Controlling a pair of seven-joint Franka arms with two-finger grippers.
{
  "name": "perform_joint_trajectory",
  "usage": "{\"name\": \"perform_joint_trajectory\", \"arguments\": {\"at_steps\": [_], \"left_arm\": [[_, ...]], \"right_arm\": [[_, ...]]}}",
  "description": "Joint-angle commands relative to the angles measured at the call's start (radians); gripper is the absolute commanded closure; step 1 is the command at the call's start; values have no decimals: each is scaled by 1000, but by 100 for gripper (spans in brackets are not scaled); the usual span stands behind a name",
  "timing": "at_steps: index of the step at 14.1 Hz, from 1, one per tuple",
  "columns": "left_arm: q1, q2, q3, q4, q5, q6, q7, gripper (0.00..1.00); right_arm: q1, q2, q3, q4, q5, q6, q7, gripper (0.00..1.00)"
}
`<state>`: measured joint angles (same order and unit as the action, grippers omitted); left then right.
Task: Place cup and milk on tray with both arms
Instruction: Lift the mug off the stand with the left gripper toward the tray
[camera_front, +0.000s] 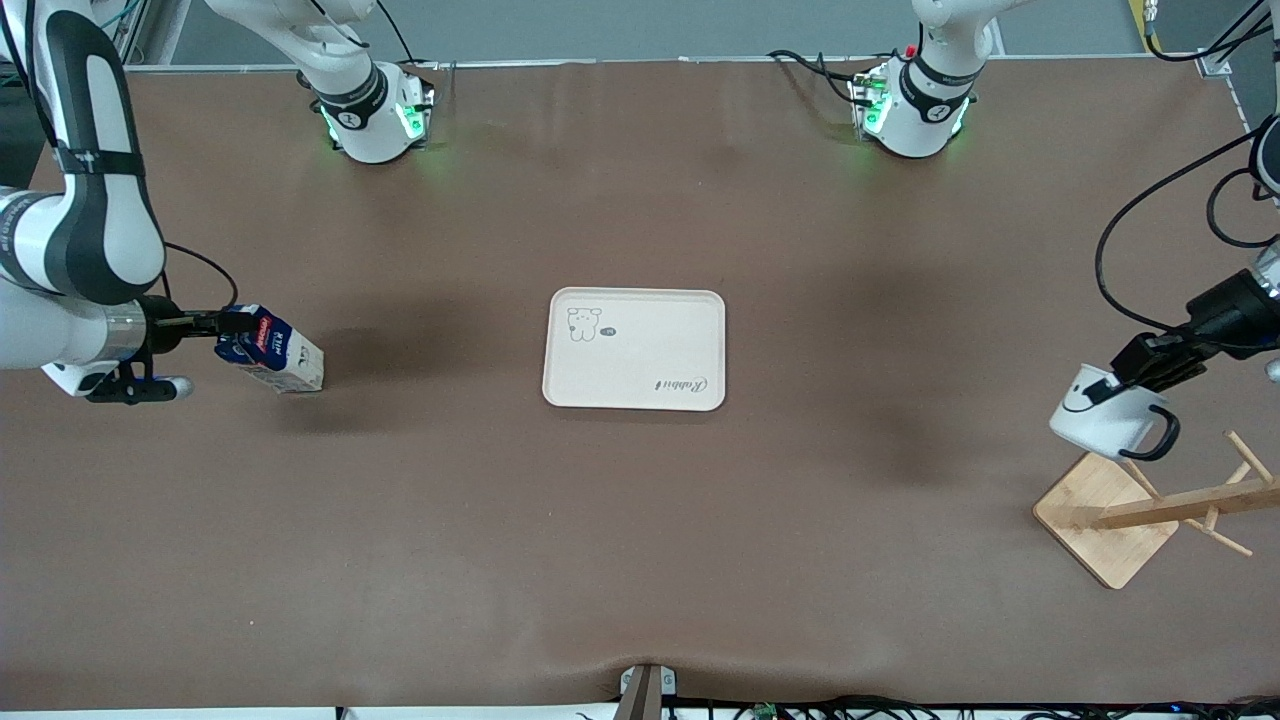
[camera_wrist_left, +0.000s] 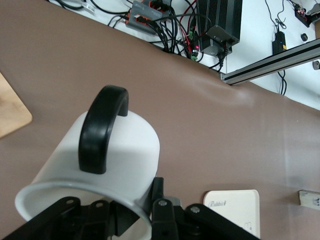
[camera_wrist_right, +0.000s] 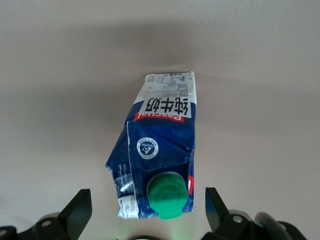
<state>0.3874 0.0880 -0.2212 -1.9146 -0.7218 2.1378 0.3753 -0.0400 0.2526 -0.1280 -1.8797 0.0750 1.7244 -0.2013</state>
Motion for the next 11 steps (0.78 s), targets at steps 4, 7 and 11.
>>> {"name": "perform_joint_trajectory", "arguments": {"at_steps": [4, 7, 11], "left_arm": [[-4, -5, -131, -12, 19, -15, -358, 100], [-5, 33, -181, -24, 16, -10, -432, 100], [-53, 55, -234, -21, 16, 2, -683, 100]], "right_arm": [[18, -84, -1, -179, 8, 193, 17, 0], [25, -95, -1, -194, 8, 216, 17, 28], [25, -89, -2, -193, -6, 199, 14, 100]]}}
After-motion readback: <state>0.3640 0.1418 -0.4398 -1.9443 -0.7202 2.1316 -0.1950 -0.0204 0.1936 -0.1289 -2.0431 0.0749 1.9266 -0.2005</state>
